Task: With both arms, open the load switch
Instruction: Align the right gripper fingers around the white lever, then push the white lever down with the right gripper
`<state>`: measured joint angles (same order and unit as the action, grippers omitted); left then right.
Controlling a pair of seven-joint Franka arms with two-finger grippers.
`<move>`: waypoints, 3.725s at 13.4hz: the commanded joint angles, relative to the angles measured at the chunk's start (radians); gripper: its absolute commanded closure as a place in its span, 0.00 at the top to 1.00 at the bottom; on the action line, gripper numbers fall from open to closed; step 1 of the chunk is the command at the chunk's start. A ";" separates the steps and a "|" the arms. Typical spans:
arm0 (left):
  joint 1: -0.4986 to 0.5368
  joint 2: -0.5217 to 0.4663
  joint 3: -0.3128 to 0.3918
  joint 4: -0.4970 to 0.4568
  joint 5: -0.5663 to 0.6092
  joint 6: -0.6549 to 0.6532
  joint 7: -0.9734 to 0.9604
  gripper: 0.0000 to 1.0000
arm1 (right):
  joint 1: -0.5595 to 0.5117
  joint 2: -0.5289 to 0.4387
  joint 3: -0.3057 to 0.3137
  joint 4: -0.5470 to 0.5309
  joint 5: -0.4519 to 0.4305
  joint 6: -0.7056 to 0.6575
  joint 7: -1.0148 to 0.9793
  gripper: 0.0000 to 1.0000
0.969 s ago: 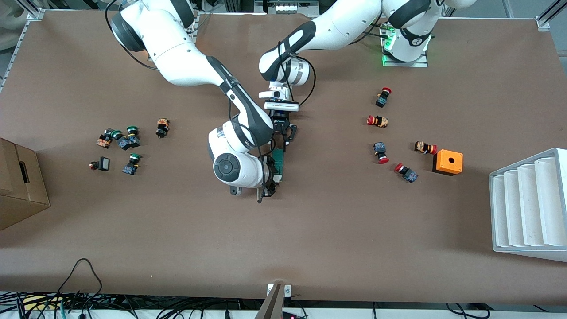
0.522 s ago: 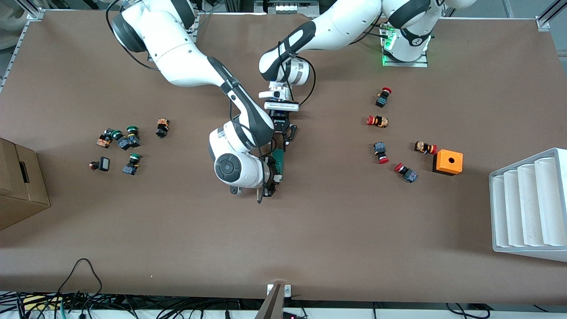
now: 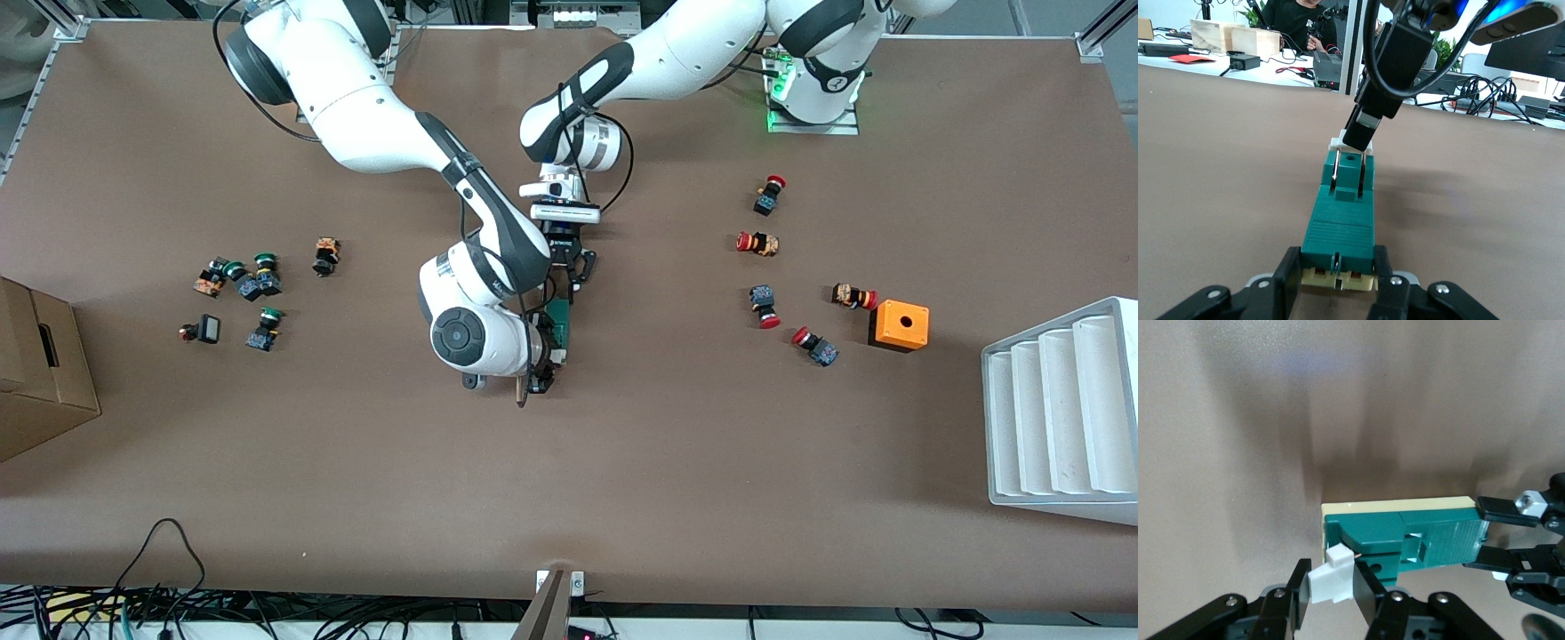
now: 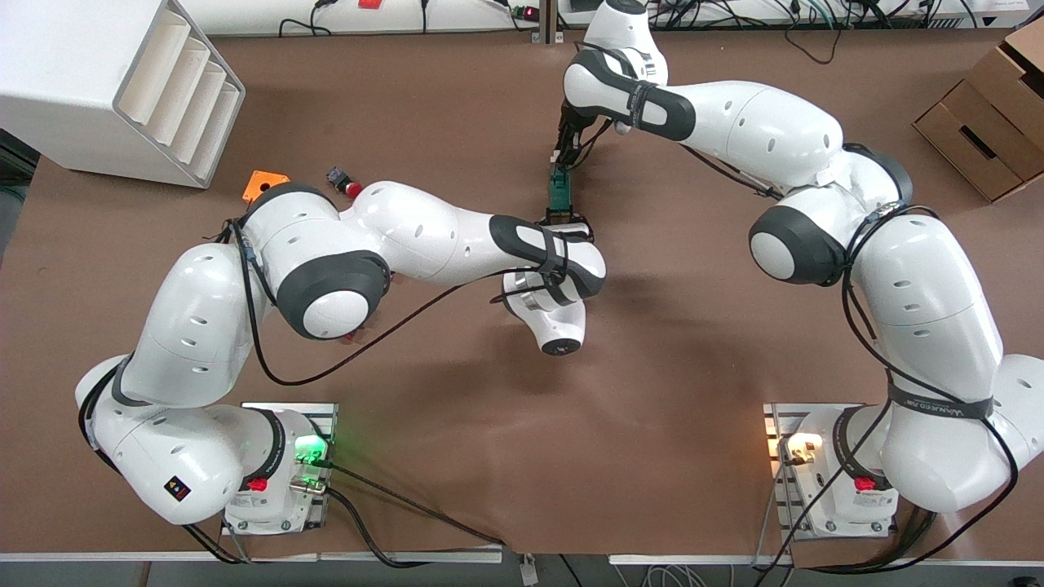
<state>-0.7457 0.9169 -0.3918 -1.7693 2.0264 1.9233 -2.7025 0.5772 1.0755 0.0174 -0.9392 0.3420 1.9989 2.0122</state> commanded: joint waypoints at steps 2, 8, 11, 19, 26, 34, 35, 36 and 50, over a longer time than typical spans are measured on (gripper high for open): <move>-0.015 0.022 0.005 0.045 0.012 -0.006 -0.017 0.29 | 0.010 -0.028 0.010 0.011 0.014 -0.045 0.023 0.33; -0.015 0.022 0.004 0.051 0.011 -0.006 -0.017 0.29 | 0.016 -0.039 0.013 0.005 -0.001 -0.055 0.022 0.33; -0.015 0.022 0.004 0.053 0.009 -0.006 -0.017 0.29 | 0.021 -0.039 0.015 0.002 -0.014 -0.055 0.020 0.33; -0.015 0.020 0.004 0.053 0.009 -0.006 -0.017 0.29 | 0.010 -0.112 0.030 -0.113 -0.040 -0.045 0.004 0.33; -0.015 0.022 0.004 0.053 0.009 -0.007 -0.019 0.29 | 0.010 -0.170 0.038 -0.185 -0.041 -0.043 -0.018 0.33; -0.015 0.022 0.004 0.053 0.009 -0.007 -0.019 0.29 | 0.010 -0.209 0.061 -0.282 -0.080 -0.005 -0.036 0.33; -0.015 0.020 0.004 0.053 0.009 -0.007 -0.019 0.29 | 0.010 -0.215 0.064 -0.294 -0.083 0.000 -0.036 0.33; -0.015 0.020 0.004 0.053 0.009 -0.007 -0.019 0.29 | 0.010 -0.223 0.065 -0.309 -0.084 0.004 -0.036 0.33; -0.015 0.022 0.004 0.053 0.008 -0.007 -0.019 0.29 | 0.018 -0.262 0.093 -0.431 -0.133 0.104 -0.035 0.33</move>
<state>-0.7460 0.9176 -0.3919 -1.7680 2.0260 1.9230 -2.7031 0.5935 0.8436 0.1041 -1.3147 0.2284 2.0785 1.9821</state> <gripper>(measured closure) 0.520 0.665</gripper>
